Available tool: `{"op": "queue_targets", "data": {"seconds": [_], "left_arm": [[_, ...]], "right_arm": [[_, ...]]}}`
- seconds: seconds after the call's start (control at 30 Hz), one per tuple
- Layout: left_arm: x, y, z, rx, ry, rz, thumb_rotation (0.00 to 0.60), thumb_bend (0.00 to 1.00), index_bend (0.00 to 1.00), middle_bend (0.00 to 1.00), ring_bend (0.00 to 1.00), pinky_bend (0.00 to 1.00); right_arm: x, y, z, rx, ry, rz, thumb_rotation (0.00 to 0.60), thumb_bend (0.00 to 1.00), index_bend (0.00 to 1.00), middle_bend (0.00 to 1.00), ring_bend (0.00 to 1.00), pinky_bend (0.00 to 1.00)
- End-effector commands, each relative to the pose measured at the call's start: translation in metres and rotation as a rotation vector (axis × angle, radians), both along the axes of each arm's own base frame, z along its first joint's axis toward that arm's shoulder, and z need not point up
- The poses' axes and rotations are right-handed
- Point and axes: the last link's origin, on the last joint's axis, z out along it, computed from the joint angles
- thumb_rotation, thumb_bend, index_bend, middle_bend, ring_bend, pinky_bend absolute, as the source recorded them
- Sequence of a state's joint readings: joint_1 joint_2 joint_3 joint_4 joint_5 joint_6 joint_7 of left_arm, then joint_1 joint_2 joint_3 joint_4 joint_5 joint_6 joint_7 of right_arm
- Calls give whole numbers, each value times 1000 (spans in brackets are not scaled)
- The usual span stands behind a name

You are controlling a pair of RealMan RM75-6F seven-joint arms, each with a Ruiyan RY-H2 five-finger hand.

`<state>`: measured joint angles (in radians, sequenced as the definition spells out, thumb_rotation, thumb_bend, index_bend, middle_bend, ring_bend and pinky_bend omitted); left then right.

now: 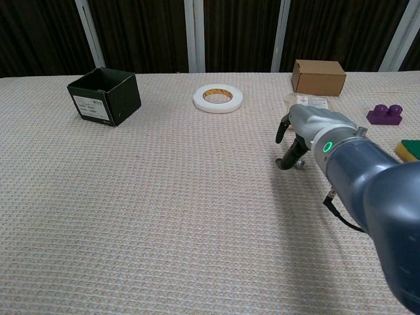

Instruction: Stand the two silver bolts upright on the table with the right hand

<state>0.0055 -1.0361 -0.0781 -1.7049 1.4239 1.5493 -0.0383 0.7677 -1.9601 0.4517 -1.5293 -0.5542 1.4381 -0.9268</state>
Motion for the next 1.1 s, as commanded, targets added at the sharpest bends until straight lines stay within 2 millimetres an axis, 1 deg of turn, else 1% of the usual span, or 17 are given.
{"op": "queue_targets", "data": {"seconds": [0.03, 0.3, 0.7, 1.1], "left_arm": [[1, 0, -1, -2, 2, -1, 600, 147, 136, 123, 7, 81], [0, 0, 0, 5, 3, 5, 600, 147, 136, 123, 7, 81], [0, 1, -1, 3, 6, 6, 600, 147, 136, 123, 7, 81], [0, 1, -1, 5, 7, 8, 600, 147, 136, 123, 7, 81]], "right_arm": [[-4, 0, -3, 7, 1, -7, 600, 355, 398, 0, 0, 11], [-7, -1, -13, 8, -13, -10, 600, 355, 445, 0, 0, 11], [-14, -7, -12, -13, -2, -29, 600, 355, 479, 0, 0, 11], [-17, -8, -14, -5, -1, -37, 600, 355, 499, 0, 0, 11]]}}
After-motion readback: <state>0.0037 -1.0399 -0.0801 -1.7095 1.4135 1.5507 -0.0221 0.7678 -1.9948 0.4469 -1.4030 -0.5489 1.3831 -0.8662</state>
